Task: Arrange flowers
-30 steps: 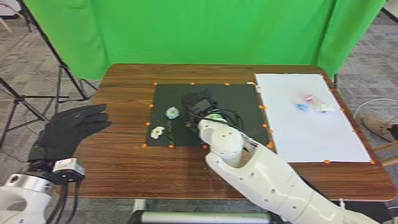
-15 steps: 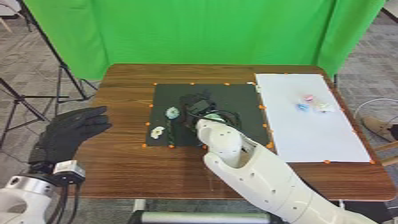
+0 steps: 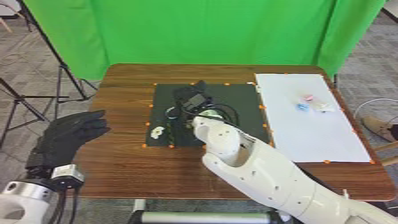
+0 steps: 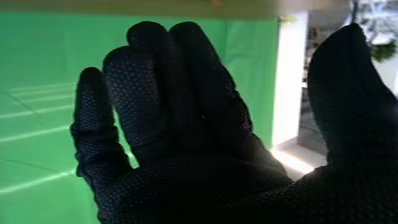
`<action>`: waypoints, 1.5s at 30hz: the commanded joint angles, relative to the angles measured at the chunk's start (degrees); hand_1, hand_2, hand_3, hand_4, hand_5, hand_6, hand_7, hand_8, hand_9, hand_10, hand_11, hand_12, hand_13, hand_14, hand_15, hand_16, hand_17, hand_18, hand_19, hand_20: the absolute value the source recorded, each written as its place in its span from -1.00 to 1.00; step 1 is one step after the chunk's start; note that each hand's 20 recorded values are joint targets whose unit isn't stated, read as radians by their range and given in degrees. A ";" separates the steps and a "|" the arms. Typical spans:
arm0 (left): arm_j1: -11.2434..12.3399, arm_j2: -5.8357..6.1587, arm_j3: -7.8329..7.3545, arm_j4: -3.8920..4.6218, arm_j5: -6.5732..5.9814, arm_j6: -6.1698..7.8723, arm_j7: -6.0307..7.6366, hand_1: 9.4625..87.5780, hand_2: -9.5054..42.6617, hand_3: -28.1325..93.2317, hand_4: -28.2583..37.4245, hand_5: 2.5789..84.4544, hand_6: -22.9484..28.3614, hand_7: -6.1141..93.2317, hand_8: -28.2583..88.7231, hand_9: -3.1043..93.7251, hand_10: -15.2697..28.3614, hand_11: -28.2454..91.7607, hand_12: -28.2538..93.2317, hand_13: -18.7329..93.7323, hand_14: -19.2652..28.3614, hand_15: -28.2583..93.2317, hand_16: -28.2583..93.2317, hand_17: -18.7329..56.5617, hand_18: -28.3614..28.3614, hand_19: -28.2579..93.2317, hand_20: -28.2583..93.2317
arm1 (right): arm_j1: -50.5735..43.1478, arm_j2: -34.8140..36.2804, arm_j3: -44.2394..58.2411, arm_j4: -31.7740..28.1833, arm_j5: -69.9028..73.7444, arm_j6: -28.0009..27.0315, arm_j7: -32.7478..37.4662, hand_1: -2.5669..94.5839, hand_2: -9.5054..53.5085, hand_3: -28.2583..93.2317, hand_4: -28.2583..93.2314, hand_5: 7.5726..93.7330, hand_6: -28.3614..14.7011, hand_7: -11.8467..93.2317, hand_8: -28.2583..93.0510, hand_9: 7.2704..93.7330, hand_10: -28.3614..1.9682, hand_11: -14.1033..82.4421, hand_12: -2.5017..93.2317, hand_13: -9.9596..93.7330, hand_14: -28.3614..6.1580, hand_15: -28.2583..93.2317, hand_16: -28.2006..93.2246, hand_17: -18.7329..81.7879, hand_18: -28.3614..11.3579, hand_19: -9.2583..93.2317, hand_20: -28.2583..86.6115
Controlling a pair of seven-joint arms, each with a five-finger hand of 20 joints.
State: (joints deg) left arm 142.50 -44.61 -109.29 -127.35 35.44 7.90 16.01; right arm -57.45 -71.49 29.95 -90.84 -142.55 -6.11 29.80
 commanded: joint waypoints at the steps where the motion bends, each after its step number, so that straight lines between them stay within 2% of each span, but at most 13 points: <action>1: 5.63 -0.36 -1.45 -1.63 -0.98 2.39 2.88 -0.53 -0.44 0.81 -0.49 0.15 0.48 -0.58 -0.66 -0.05 0.77 0.13 -0.34 -0.08 1.00 0.51 -0.74 -0.72 0.78 0.40 -0.19 | 6.28 9.81 4.43 -9.82 13.09 -2.74 0.46 -0.56 -0.66 0.73 -0.95 0.28 -0.16 -0.47 -0.71 0.18 -0.58 0.07 -0.56 0.11 -0.49 0.77 -0.23 -0.42 -0.99 0.55 0.06; 2: 7.09 -0.81 -2.19 -2.27 -0.87 2.64 3.12 -0.53 -0.44 0.81 -0.49 0.15 0.48 -0.58 -0.66 -0.05 0.76 0.13 -0.34 -0.08 1.00 0.51 -0.74 -0.72 0.78 0.40 -0.19 | 4.25 10.27 8.25 -11.02 16.05 -5.31 -0.08 -0.55 -0.64 0.76 -0.95 0.26 -0.14 -0.46 -0.71 0.18 -0.57 0.07 -0.55 0.11 -0.46 0.77 -0.23 -0.41 -0.97 0.56 0.05; 3: 7.41 -0.70 -2.39 -2.38 -0.96 2.78 3.37 -0.53 -0.43 0.80 -0.49 0.15 0.48 -0.58 -0.66 -0.05 0.76 0.13 -0.34 -0.08 1.00 0.51 -0.74 -0.72 0.78 0.40 -0.19 | 4.16 12.44 9.42 -11.80 21.75 -4.08 0.31 -0.53 -0.63 0.78 -0.95 0.25 -0.13 -0.46 -0.71 0.18 -0.55 0.07 -0.55 0.11 -0.45 0.77 -0.23 -0.40 -0.96 0.57 0.05; 5: 8.63 -0.73 -2.95 -2.93 -1.08 3.29 4.25 -0.54 -0.44 0.81 -0.49 0.15 0.48 -0.58 -0.66 -0.05 0.76 0.13 -0.34 -0.09 1.00 0.51 -0.74 -0.72 0.79 0.40 -0.19 | 2.39 15.43 14.12 -13.37 29.75 -6.27 1.85 -0.49 -0.61 0.82 -0.94 0.22 -0.11 -0.44 -0.71 0.17 -0.51 0.08 -0.55 0.12 -0.42 0.77 -0.23 -0.40 -0.92 0.58 0.04; 7: 8.58 -0.56 -2.54 -3.01 -1.30 3.65 4.85 -0.54 -0.44 0.80 -0.49 0.14 0.48 -0.59 -0.66 -0.05 0.76 0.13 -0.34 -0.09 1.00 0.51 -0.74 -0.72 0.78 0.40 -0.19 | -0.10 19.63 17.86 -14.44 31.46 -7.31 1.34 -0.46 -0.59 0.85 -0.93 0.19 -0.11 -0.44 -0.71 0.17 -0.49 0.09 -0.55 0.11 -0.38 0.77 -0.23 -0.40 -0.89 0.58 0.04; 10: 8.61 -0.67 -2.21 -3.09 -1.04 3.50 4.70 -0.54 -0.44 0.80 -0.49 0.14 0.47 -0.59 -0.66 -0.05 0.76 0.13 -0.34 -0.09 1.00 0.51 -0.74 -0.72 0.78 0.40 -0.19 | -4.77 25.01 22.95 -15.21 29.98 -8.37 1.08 -0.44 -0.60 0.87 -0.93 0.16 -0.12 -0.44 -0.72 0.14 -0.47 0.10 -0.54 0.11 -0.36 0.77 -0.23 -0.39 -0.86 0.59 0.04; 18: 7.84 -0.12 -0.95 -2.75 -1.32 3.77 5.18 -0.54 -0.43 0.80 -0.49 0.13 0.46 -0.60 -0.66 -0.06 0.75 0.12 -0.34 -0.09 1.00 0.51 -0.74 -0.72 0.78 0.40 -0.19 | -15.88 34.19 31.24 -12.85 26.31 -5.44 2.90 -0.43 -0.63 0.88 -0.95 0.13 -0.11 -0.44 -0.72 0.13 -0.43 0.06 -0.56 0.10 -0.33 0.77 -0.23 -0.39 -0.84 0.59 0.04; 25: 7.24 0.29 0.18 -2.63 -1.69 4.15 5.96 -0.54 -0.43 0.80 -0.49 0.13 0.46 -0.60 -0.65 -0.06 0.74 0.12 -0.35 -0.09 1.00 0.50 -0.74 -0.72 0.78 0.40 -0.19 | -18.97 33.89 36.64 -7.06 24.67 -5.28 6.23 -0.43 -0.64 0.89 -0.96 0.12 -0.10 -0.44 -0.72 0.13 -0.40 0.05 -0.57 0.11 -0.30 0.77 -0.23 -0.37 -0.81 0.60 0.05; 28: 6.68 0.52 0.97 -2.39 -1.82 4.15 6.35 -0.54 -0.43 0.80 -0.49 0.13 0.46 -0.60 -0.65 -0.06 0.74 0.12 -0.35 -0.09 1.00 0.50 -0.74 -0.72 0.78 0.40 -0.19 | -18.35 33.79 36.25 -5.02 22.13 -5.25 6.37 -0.43 -0.65 0.89 -0.96 0.12 -0.08 -0.43 -0.72 0.13 -0.38 0.05 -0.57 0.12 -0.28 0.76 -0.23 -0.36 -0.81 0.60 0.05; 32: 5.99 0.53 1.46 -2.17 -1.86 3.86 6.05 -0.54 -0.43 0.80 -0.49 0.13 0.46 -0.61 -0.65 -0.06 0.75 0.12 -0.35 -0.09 1.00 0.50 -0.74 -0.72 0.78 0.40 -0.19 | -17.51 33.09 35.37 -3.26 20.23 -4.15 6.29 -0.43 -0.65 0.89 -0.97 0.12 -0.08 -0.42 -0.72 0.13 -0.37 0.05 -0.57 0.12 -0.27 0.76 -0.23 -0.36 -0.81 0.60 0.05; 33: 5.89 0.63 1.68 -2.11 -1.89 4.04 6.47 -0.54 -0.43 0.80 -0.49 0.13 0.46 -0.61 -0.65 -0.06 0.75 0.12 -0.35 -0.09 1.00 0.50 -0.74 -0.72 0.78 0.40 -0.19 | -17.19 32.58 35.18 -3.00 19.61 -4.42 6.22 -0.43 -0.65 0.89 -0.97 0.12 -0.07 -0.42 -0.72 0.13 -0.37 0.05 -0.57 0.12 -0.27 0.76 -0.23 -0.36 -0.81 0.60 0.05; 38: 5.32 0.46 1.68 -2.07 -1.59 3.63 5.74 -0.54 -0.43 0.80 -0.49 0.13 0.46 -0.61 -0.65 -0.06 0.75 0.12 -0.35 -0.09 1.00 0.50 -0.74 -0.72 0.78 0.40 -0.19 | -16.53 31.90 33.00 -3.37 18.59 -2.72 6.14 -0.43 -0.68 0.90 -0.98 0.13 -0.05 -0.41 -0.73 0.13 -0.35 0.06 -0.57 0.12 -0.25 0.76 -0.22 -0.36 -0.81 0.60 0.05; 45: 5.22 0.28 1.45 -2.00 -1.71 3.35 5.44 -0.54 -0.43 0.80 -0.49 0.13 0.46 -0.61 -0.65 -0.06 0.75 0.12 -0.35 -0.09 1.00 0.50 -0.74 -0.72 0.78 0.40 -0.19 | -15.38 29.50 31.36 -2.67 19.16 -4.43 7.56 -0.43 -0.70 0.89 -0.99 0.15 -0.03 -0.40 -0.74 0.15 -0.33 0.06 -0.57 0.14 -0.24 0.75 -0.22 -0.35 -0.82 0.60 0.06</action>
State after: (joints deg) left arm 147.52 -44.13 -107.71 -129.55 34.01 11.50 21.79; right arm -73.83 -39.62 62.74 -93.56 -123.26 -10.11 35.86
